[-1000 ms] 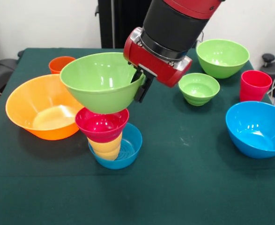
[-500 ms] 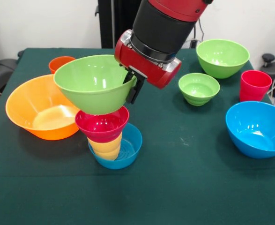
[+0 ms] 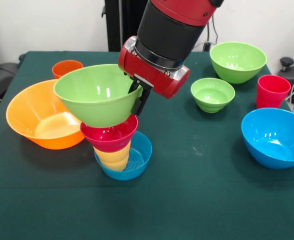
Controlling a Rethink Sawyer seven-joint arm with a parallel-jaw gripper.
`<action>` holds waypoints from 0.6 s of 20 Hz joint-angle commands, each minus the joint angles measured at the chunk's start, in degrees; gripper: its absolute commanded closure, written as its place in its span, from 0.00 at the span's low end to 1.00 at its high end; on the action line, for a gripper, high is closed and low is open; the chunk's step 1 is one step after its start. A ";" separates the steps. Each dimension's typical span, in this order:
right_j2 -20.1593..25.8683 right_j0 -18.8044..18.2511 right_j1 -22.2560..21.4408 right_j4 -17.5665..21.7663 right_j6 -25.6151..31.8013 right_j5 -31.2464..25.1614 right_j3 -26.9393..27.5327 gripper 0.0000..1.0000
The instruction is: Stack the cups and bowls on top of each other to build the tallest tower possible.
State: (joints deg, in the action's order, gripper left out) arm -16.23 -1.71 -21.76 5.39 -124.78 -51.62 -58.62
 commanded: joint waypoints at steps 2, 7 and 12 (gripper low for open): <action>9.16 -2.33 -0.53 0.56 6.55 2.70 -6.37 1.00; 11.06 -3.15 -1.49 0.15 5.58 6.36 -10.50 1.00; 11.44 -3.45 -2.18 0.99 4.81 6.94 -12.81 1.00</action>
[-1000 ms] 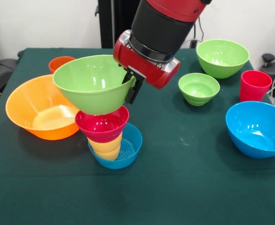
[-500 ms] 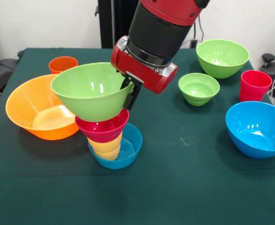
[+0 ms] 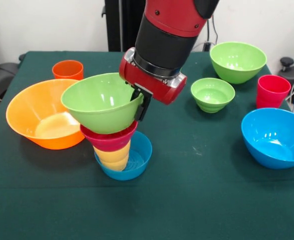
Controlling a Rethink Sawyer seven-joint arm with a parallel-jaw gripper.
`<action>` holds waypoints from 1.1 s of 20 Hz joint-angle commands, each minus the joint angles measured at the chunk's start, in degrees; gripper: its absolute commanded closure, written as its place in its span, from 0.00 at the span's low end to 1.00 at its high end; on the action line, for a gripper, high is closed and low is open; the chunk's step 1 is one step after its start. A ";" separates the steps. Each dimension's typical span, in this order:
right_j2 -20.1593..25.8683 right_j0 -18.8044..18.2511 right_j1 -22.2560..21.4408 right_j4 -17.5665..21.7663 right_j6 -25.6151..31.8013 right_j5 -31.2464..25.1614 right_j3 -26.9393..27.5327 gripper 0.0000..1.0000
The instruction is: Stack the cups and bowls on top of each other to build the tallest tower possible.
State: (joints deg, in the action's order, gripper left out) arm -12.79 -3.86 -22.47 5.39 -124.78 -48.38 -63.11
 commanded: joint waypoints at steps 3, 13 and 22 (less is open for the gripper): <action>7.45 -1.05 -1.95 1.89 4.39 4.24 -9.49 1.00; 7.77 -1.60 -1.05 3.36 5.08 8.08 -8.52 1.00; 6.71 -1.46 1.00 5.10 6.02 11.02 -3.66 1.00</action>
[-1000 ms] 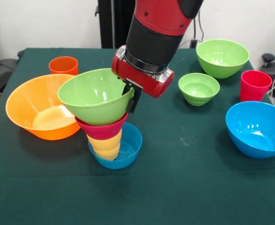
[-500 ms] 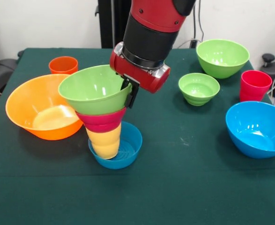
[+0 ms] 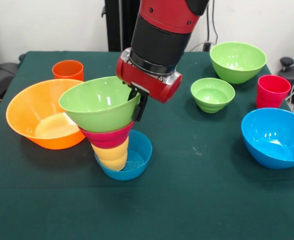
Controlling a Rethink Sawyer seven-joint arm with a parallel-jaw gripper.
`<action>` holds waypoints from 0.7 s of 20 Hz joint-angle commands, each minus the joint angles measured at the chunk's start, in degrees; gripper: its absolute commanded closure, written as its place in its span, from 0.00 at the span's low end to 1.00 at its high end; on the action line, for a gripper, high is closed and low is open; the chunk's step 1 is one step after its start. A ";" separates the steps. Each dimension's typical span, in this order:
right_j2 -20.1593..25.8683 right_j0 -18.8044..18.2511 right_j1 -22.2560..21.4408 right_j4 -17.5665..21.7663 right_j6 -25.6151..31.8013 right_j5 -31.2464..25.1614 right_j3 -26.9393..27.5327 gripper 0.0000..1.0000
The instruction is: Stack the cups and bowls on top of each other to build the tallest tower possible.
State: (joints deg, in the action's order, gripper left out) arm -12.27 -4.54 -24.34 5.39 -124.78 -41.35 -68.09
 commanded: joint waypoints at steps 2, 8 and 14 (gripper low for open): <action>5.98 -0.65 3.13 4.99 6.09 3.43 1.97 1.00; 6.55 -0.91 3.22 4.26 6.68 1.77 1.97 1.00; 7.40 -1.35 2.86 3.27 6.45 1.55 1.13 0.00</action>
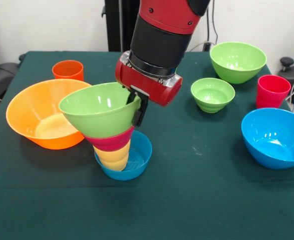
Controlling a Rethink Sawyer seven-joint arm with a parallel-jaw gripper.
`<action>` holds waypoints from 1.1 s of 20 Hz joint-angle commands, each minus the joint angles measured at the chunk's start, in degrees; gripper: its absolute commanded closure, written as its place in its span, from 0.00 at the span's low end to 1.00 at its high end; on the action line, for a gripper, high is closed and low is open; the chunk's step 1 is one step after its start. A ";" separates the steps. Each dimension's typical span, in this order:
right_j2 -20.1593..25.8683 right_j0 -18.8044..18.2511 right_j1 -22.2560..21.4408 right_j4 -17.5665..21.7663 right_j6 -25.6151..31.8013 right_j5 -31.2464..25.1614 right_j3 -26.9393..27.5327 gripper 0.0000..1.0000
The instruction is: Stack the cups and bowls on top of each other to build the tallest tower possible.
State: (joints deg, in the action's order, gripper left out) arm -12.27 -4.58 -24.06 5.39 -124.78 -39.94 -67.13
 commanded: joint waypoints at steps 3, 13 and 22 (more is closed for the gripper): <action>9.34 -2.67 1.86 1.09 5.66 0.93 -1.62 0.00; 8.64 -1.83 2.03 1.82 4.24 -0.47 -0.66 0.00; 8.81 -1.45 -0.61 0.82 4.08 -3.82 -1.53 0.00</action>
State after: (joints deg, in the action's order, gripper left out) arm -10.40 -5.76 -24.80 5.40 -124.78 -39.95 -67.13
